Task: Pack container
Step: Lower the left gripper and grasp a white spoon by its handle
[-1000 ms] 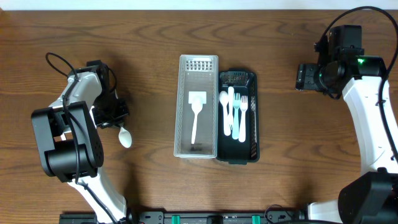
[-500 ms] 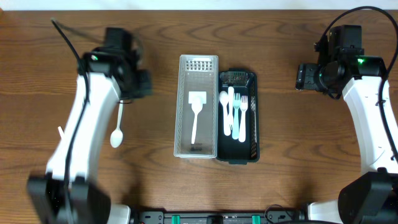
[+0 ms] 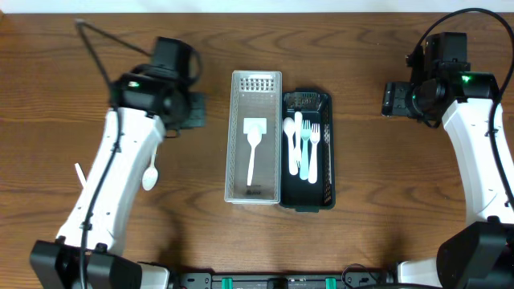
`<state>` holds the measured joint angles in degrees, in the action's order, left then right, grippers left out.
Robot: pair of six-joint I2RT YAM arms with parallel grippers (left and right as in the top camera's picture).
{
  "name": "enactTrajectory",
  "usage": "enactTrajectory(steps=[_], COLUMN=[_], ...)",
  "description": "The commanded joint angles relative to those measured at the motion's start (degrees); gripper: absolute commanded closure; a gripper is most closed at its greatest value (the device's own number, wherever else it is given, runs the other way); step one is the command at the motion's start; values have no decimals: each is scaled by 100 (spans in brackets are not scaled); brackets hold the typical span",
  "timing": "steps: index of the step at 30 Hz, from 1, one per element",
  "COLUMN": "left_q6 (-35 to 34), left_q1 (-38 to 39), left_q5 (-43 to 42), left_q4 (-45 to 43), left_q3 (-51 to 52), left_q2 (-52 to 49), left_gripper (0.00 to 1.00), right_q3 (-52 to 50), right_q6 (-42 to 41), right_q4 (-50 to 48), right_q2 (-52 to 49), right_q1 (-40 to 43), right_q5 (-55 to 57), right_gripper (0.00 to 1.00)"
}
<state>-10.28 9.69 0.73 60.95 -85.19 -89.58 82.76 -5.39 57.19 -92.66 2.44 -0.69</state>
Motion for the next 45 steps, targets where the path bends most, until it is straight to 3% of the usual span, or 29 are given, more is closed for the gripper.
enactTrajectory(steps=[1,3,9,15,30,35,45], left_q6=[166,356,916,1119,1333,1589,1582], left_q1=[-579,-870,-1526,-1744,-1744,-1744,-1744], left_q5=[190,190,188,181,76,-334,-334], left_q4=[31,11,-365,-713,-837,-933,-1032], left_q3=[92,195,826,1095,1110,1222,1425], left_q2=[-11,-50,-372,-1167,-2704,-2734,-2734], left_gripper=[67,66,49,43,43,44,49], right_q3=[-11,-11,-11,-11,-11,-11,-11], right_q6=[76,76,76,76,76,76,76], right_q4=[2,-2,-22,-15,-17,-17,-17], right_q2=[-35,-35,-35,-35,-35,-35,-35], right_q1=[17,17,17,17,17,17,17], right_q5=[-44,-42,-44,-44,-42,-39,-39], right_gripper=[22,22,22,22,22,22,22])
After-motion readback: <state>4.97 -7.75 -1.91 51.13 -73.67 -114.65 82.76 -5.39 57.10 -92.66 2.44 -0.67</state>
